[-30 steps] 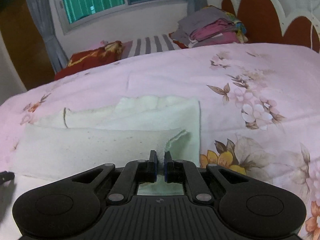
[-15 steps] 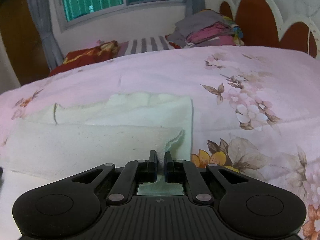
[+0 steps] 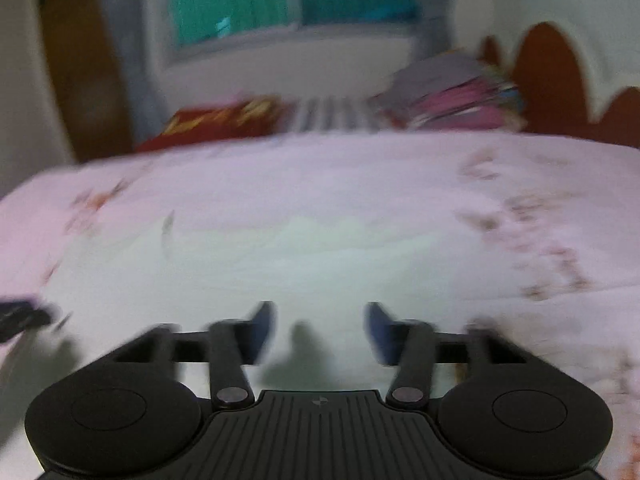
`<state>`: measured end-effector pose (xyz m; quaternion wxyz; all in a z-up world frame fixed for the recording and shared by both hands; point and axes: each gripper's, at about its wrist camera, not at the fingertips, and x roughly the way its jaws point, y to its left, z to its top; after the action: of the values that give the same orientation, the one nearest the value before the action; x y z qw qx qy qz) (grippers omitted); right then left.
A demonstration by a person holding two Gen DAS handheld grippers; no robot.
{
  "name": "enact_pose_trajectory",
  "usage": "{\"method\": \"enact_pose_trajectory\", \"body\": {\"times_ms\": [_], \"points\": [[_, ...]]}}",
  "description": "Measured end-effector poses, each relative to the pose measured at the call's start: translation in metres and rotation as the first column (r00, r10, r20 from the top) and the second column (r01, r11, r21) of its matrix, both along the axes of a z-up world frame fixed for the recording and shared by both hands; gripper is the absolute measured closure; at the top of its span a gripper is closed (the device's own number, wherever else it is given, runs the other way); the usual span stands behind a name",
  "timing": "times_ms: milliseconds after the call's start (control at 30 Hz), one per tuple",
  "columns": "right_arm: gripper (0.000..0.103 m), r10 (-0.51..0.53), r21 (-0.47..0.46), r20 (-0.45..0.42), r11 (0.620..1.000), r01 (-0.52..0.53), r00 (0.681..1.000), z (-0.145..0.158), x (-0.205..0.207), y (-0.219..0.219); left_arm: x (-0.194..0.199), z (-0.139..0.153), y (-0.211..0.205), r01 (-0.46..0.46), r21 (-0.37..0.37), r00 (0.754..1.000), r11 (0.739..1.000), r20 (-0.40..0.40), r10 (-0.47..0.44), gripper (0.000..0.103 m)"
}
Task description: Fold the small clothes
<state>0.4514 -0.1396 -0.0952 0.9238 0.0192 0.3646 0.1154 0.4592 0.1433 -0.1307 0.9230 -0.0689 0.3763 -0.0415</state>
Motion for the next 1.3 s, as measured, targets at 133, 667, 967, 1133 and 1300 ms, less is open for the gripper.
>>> {"method": "enact_pose_trajectory", "body": {"times_ms": [133, 667, 967, 1133, 1300], "points": [[0.057, 0.007, -0.024, -0.077, 1.0, -0.008, 0.997, -0.017, 0.008, -0.005, 0.004, 0.011, 0.005, 0.051, -0.021, 0.999, 0.998, 0.006, -0.051, 0.042], [0.057, -0.186, 0.009, -0.075, 0.982, 0.188, 0.98, -0.007, 0.07, -0.042, 0.084, 0.008, 0.044, 0.066, -0.145, 0.997, 0.987, 0.048, -0.06, 0.04], [0.057, 0.144, 0.018, -0.06, 0.99, -0.143, 0.988, -0.02, 0.063, 0.092, 0.065, -0.008, -0.023, 0.131, 0.054, 0.99, 0.99, 0.042, -0.134, 0.041], [0.057, -0.056, -0.083, -0.034, 0.995, 0.053, 0.998, -0.022, 0.062, 0.029, 0.036, -0.011, 0.024, 0.059, 0.115, 0.997, 0.992, 0.044, -0.065, 0.039], [0.057, -0.138, -0.067, 0.002, 0.988, 0.138, 0.99, -0.01, 0.043, -0.025, 0.009, 0.017, 0.002, 0.052, 0.102, 0.989, 0.993, 0.136, -0.066, 0.04]]}}
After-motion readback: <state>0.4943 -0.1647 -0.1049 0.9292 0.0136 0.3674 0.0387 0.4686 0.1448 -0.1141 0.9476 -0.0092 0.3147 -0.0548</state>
